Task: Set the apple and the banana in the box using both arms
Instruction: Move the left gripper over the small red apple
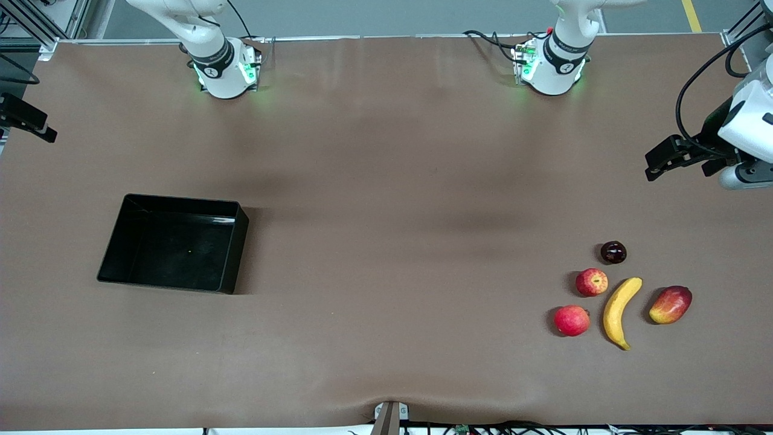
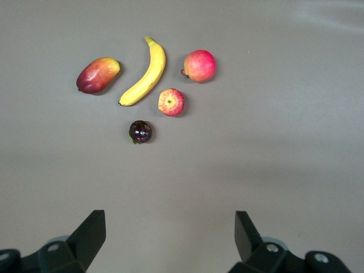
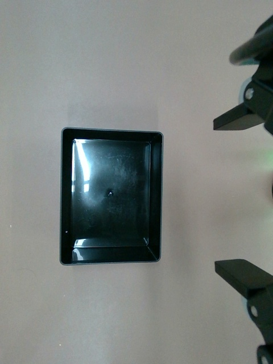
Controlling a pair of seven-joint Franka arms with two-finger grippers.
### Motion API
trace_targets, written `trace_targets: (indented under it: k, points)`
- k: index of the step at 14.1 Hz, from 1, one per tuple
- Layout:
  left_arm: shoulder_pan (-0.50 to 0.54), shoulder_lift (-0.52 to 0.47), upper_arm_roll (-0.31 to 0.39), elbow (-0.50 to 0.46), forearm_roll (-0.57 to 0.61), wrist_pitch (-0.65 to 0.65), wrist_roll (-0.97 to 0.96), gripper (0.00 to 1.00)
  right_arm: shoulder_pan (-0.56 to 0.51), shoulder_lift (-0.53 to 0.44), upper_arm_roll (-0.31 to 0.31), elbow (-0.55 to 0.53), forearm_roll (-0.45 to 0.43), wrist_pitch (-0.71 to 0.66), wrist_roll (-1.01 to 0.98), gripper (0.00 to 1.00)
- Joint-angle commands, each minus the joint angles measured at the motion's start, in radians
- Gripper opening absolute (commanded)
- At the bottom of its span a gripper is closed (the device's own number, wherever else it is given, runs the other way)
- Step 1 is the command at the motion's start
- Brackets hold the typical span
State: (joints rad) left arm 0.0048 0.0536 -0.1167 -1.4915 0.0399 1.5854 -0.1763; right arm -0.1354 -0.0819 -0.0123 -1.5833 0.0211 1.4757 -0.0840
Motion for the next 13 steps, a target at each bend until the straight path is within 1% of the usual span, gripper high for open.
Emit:
trace_targets:
  k: [1,4,6,9,13]
  points:
    - [0.003,-0.001,-0.003,0.011,-0.002,-0.004,0.005,1.00,-0.015,-0.009,0.008,-0.006,0.016,-0.003,-0.002,1.00]
    - [0.004,0.008,-0.001,0.011,-0.002,-0.004,0.008,1.00,-0.020,-0.009,0.008,-0.006,0.016,-0.003,-0.002,1.00]
    - [0.011,0.044,0.005,0.011,-0.003,0.008,0.009,1.00,-0.036,0.001,0.009,-0.006,0.020,-0.002,-0.003,1.00]
    - [0.014,0.139,0.009,0.052,-0.003,0.074,0.011,1.00,-0.024,0.001,0.011,-0.004,0.020,-0.002,-0.003,1.00]
    - [0.012,0.264,0.009,0.051,0.020,0.212,0.011,1.00,-0.027,0.001,0.011,-0.003,0.020,0.000,-0.003,1.00]
